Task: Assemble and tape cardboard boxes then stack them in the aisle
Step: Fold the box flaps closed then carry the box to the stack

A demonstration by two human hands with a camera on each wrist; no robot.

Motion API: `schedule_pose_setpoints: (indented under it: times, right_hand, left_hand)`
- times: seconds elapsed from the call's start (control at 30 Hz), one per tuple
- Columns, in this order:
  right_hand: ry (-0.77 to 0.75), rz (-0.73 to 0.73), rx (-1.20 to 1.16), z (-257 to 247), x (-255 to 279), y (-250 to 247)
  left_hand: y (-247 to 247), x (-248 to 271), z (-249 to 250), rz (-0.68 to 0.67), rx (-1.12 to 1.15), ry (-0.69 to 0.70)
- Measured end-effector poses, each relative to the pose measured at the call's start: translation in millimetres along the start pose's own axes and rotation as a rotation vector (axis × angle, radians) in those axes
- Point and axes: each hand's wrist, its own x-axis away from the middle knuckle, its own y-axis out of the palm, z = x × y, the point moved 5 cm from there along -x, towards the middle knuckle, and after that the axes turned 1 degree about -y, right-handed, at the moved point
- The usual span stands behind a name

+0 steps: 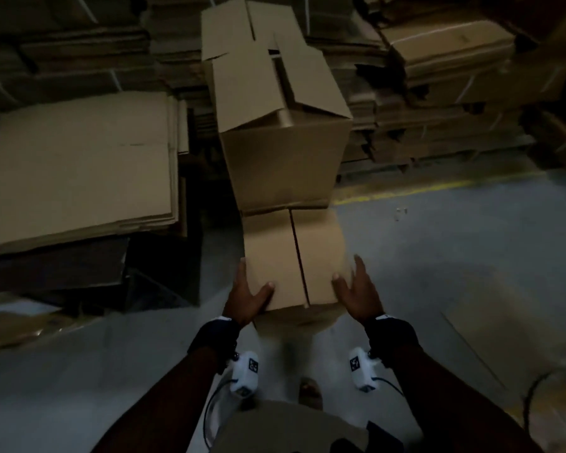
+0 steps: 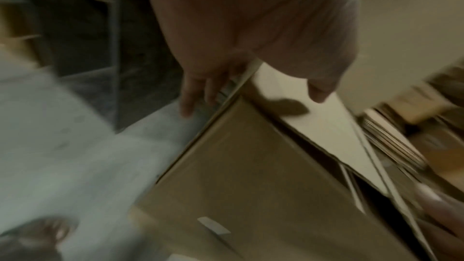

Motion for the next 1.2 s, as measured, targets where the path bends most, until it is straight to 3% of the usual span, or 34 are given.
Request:
schedule_pose_setpoints:
  times: [0.17,0.4,0.57,0.7,0.8,1.2]
  right_hand:
    - [-0.009,-0.224,0.053,-2,-16,0]
    - [-0.026,-0.233,0.040,-18,9,-17]
    - [-0.050,-0.309,-0.066,-46,44,5]
    - [-0.105,-0.430,-0.142,-72,82,45]
    - [-0.137,-0.540,-0.133,-93,111,86]
    - [-0.311,-0.811,-0.080,-221,261,289]
  left_hand:
    - [15,11,-1,0.006,0.148,-0.082]
    - [2,61,-2,0.145,0.204,-0.114]
    - [-15,119,-29,0.257,0.273,-0.066]
    - [-44,177,-56,0.365,0.375,-0.095]
    - [-73,218,-85,0.443,0.404,-0.194]
    - [-226,399,-217,0.831,0.451,-0.350]
